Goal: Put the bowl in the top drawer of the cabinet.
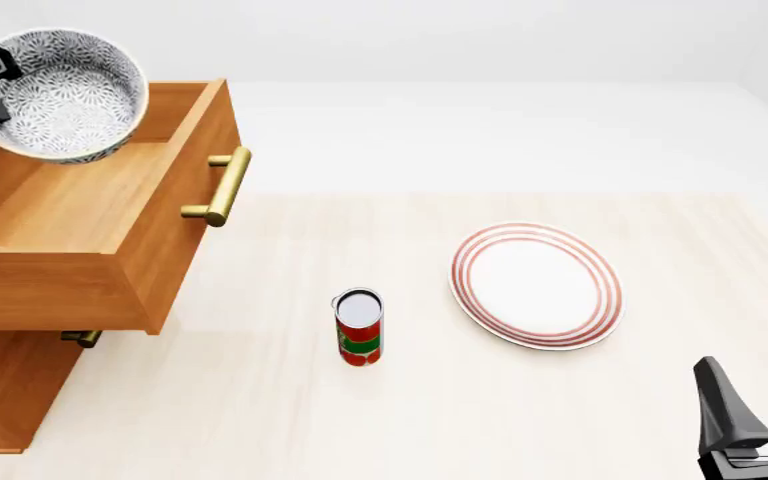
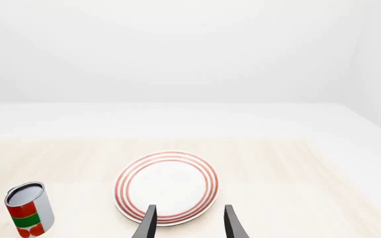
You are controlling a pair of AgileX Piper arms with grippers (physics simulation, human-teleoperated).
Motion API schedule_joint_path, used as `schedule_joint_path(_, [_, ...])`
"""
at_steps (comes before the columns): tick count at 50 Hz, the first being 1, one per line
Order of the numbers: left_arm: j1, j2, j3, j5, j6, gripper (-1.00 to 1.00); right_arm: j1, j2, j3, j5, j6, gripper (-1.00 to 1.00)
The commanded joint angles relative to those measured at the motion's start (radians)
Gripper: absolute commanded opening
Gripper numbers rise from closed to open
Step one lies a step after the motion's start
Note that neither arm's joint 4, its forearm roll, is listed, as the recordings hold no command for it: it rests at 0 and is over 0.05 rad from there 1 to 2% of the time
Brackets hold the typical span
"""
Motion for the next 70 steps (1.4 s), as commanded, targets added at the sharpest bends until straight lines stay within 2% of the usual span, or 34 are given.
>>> schedule_joint_path(1, [0.005, 0.02, 0.006, -0.023, 0.012, -1.0, 0.0, 0.0, 0.0, 0.0, 0.0, 1.0])
schedule_joint_path(70, [0.025, 0.103, 0.077, -0.112, 0.021, -1.0, 0.0, -0.008, 0.016, -0.008, -0.001, 1.0])
